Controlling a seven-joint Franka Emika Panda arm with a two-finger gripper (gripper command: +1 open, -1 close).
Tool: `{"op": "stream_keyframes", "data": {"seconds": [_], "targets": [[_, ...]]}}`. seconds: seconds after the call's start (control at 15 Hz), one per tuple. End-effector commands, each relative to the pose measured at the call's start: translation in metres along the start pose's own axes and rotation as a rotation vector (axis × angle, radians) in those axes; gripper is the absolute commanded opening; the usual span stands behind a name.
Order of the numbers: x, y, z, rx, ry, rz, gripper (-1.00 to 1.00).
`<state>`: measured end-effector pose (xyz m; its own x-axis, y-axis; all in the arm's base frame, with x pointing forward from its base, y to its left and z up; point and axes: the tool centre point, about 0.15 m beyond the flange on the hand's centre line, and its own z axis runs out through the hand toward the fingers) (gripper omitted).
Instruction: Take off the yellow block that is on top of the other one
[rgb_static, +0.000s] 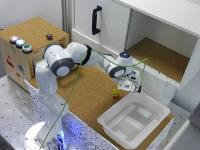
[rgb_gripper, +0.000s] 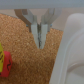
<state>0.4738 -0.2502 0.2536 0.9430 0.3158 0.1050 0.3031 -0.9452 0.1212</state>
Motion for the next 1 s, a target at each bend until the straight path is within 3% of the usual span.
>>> {"op": "stream_keyframes", "data": {"seconds": [0.0,0.4,0.6,0.93], "targets": [[-0.024,-0.013,-0.006,0.065,0.031,0.035,-1.00],[-0.032,-0.046,-0.012,0.049,0.041,-0.015,-1.00],[-0.052,-0.063,-0.022,-0.012,0.033,-0.045,-1.00],[-0.080,-0.125,-0.036,0.026,0.020,-0.080,-1.00]]}}
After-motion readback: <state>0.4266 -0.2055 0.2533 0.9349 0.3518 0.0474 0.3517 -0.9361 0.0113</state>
